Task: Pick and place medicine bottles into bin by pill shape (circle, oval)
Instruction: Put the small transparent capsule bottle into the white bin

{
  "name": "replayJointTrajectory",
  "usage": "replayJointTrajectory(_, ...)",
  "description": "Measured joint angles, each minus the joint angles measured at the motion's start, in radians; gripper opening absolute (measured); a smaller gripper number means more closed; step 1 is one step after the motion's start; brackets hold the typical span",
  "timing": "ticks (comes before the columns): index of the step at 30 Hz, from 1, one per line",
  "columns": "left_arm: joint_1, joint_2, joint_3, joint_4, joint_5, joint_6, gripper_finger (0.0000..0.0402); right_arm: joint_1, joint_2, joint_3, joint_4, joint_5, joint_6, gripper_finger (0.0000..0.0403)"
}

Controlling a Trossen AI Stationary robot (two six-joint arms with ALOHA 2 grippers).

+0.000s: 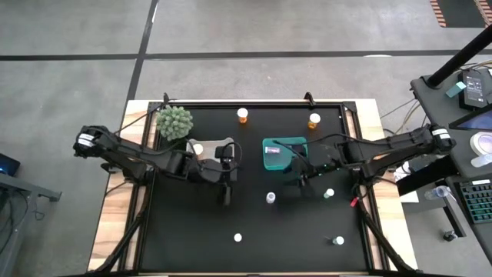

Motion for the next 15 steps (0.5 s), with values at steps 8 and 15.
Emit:
replayJointTrajectory(8, -0.009, 0.0, -0.091, 0.083, 0.0, -0.065, 0.0242, 0.084, 0.0, 0.061, -0.063, 0.031, 0.065, 0.0171)
replayJointTrajectory(15, -0.009, -0.001, -0.103, 0.083, 0.0, -0.077, 0.0242, 0.127, 0.048, 0.057, -0.058, 0.145, 0.065, 0.0171)
